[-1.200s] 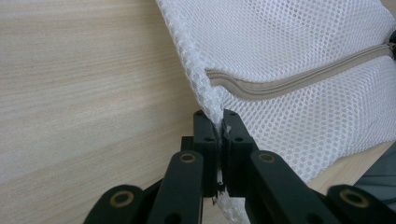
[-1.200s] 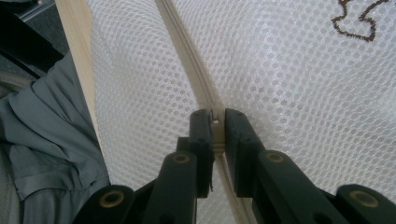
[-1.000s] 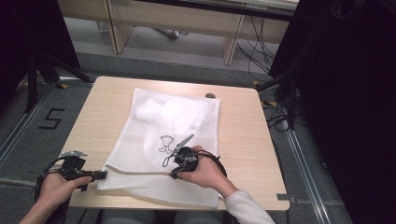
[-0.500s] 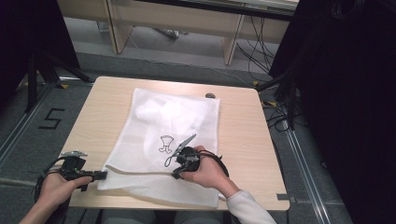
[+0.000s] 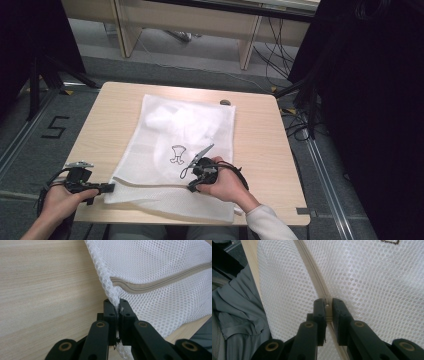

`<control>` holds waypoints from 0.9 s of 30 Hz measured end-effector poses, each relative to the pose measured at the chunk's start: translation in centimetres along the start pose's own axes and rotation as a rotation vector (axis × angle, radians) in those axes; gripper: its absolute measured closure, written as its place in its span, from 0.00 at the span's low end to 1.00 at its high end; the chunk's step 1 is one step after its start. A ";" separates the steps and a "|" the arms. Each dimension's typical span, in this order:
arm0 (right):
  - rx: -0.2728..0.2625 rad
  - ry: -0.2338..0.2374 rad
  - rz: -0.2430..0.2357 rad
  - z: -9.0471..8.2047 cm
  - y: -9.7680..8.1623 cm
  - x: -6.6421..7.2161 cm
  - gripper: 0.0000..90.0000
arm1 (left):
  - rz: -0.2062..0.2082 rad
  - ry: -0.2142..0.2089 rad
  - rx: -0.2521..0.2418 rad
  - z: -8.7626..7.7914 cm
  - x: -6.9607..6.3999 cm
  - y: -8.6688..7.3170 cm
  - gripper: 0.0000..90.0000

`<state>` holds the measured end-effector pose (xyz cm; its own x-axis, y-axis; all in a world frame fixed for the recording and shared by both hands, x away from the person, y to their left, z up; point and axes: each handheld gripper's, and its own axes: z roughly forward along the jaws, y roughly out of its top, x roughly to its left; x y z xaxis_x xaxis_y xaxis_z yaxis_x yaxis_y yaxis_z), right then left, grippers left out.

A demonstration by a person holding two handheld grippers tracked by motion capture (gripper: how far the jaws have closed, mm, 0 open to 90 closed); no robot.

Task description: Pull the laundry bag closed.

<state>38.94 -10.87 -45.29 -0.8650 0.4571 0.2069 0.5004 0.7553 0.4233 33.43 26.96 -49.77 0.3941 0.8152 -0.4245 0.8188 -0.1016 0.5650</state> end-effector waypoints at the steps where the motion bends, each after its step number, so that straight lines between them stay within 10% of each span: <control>1: 0.003 0.002 0.006 0.0 0.0 0.0 0.92 | 0.027 0.003 0.025 -0.2 0.2 0.0 0.95; 27: 0.002 0.000 0.009 -0.6 -1.0 -0.5 0.92 | 0.018 0.007 0.019 -0.1 0.2 0.0 0.95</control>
<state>38.84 -12.12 -45.24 -0.8604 0.4640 0.2106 0.5083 0.7522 0.4193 33.47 27.14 -49.74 0.4061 0.8171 -0.4093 0.8194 -0.1272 0.5590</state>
